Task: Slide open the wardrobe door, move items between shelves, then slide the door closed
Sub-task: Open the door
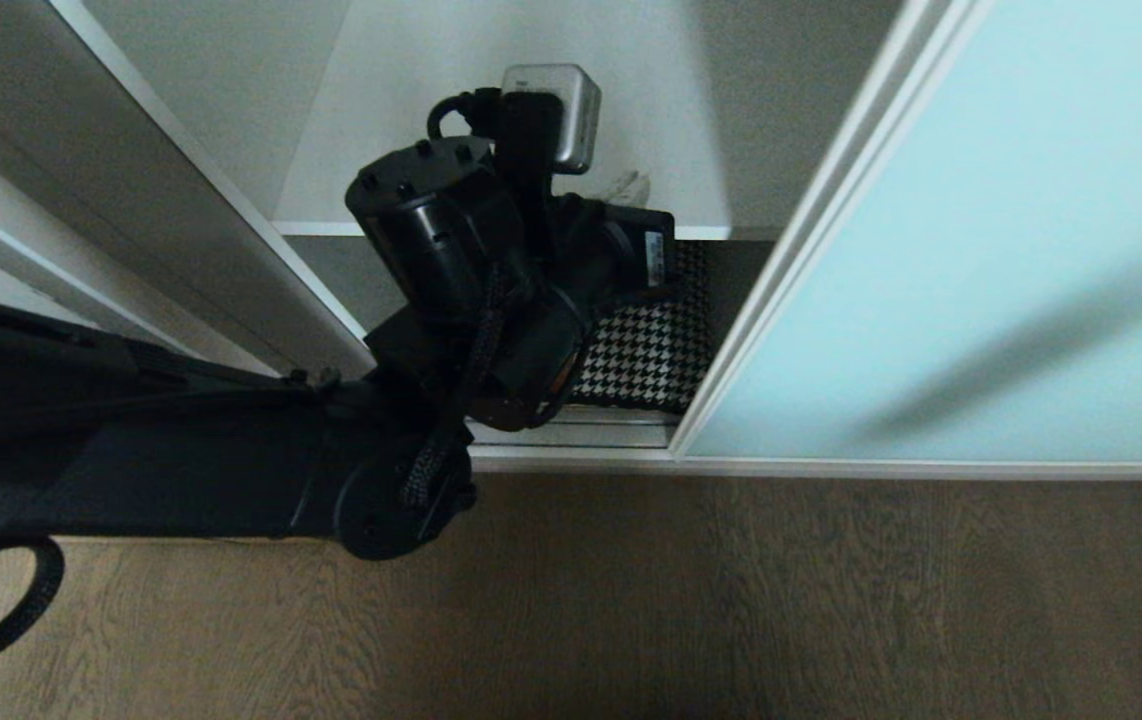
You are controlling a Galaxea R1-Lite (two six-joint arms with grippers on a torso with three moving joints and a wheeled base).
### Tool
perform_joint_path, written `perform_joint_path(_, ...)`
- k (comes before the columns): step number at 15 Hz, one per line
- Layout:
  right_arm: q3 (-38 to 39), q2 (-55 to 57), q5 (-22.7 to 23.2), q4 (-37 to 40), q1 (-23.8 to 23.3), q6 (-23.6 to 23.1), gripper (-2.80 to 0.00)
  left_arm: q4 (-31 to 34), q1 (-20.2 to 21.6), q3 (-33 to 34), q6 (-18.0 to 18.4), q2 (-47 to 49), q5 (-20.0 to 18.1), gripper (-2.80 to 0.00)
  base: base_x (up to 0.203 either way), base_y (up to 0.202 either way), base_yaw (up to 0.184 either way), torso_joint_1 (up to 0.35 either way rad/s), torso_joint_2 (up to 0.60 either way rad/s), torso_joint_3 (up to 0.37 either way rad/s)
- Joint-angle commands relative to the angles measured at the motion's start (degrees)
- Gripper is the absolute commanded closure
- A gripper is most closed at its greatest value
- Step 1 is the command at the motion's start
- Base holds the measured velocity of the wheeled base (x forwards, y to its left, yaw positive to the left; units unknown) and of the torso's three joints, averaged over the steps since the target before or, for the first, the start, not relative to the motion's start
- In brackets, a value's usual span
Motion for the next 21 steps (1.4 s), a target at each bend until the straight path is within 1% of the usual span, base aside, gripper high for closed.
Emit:
perform_joint_path(1,0.00,0.02,0.00,-0.02,0.03,0.02,0.00,-0.35,1.69,-0.06,0.02,-3.04,0.45,0.00,0.000,0.000,0.000,0.000,0.00,0.000)
perform_joint_path(3,0.00,0.02,0.00,-0.02,0.03,0.02,0.00,-0.06,4.00,0.29,0.09,-7.14,1.94,0.00,0.000,0.000,0.000,0.000,0.00,0.000)
perform_joint_path(5,0.00,0.02,0.00,-0.02,0.03,0.02,0.00,0.68,7.17,0.87,0.55,-11.27,4.97,0.00,0.000,0.000,0.000,0.000,0.00,0.000)
perform_joint_path(6,0.00,0.02,0.00,-0.02,0.03,0.02,0.00,1.61,8.53,2.43,1.00,-13.87,6.93,0.00,0.000,0.000,0.000,0.000,0.00,0.000)
perform_joint_path(7,0.00,0.02,0.00,-0.02,0.03,0.02,0.00,2.59,10.05,4.51,2.01,-16.97,8.04,0.00,0.000,0.000,0.000,0.000,0.00,0.000)
perform_joint_path(9,0.00,0.02,0.00,-0.02,0.03,0.02,0.00,5.05,12.50,8.84,5.09,-24.03,8.78,0.00,0.000,0.000,0.000,0.000,0.00,0.000)
perform_joint_path(11,0.00,0.02,0.00,-0.02,0.03,0.02,0.00,8.70,14.89,15.23,7.05,-32.31,9.44,0.00,0.000,0.000,0.000,0.000,0.00,0.000)
perform_joint_path(13,0.00,0.02,0.00,-0.02,0.03,0.02,0.00,11.59,17.18,24.87,7.73,-41.01,10.82,0.00,0.000,0.000,0.000,0.000,0.00,0.000)
perform_joint_path(16,0.00,0.02,0.00,-0.02,0.03,0.02,0.00,13.63,19.56,39.92,7.93,-55.10,14.08,0.00,0.000,0.000,0.000,0.000,0.00,0.000)
perform_joint_path(17,0.00,0.02,0.00,-0.02,0.03,0.02,0.00,14.00,20.63,43.43,7.97,-58.58,14.62,0.00,0.000,0.000,0.000,0.000,0.00,0.000)
perform_joint_path(21,0.00,0.02,0.00,-0.02,0.03,0.02,0.00,14.69,27.89,57.01,8.02,-72.61,15.21,0.00,0.000,0.000,0.000,0.000,0.00,0.000)
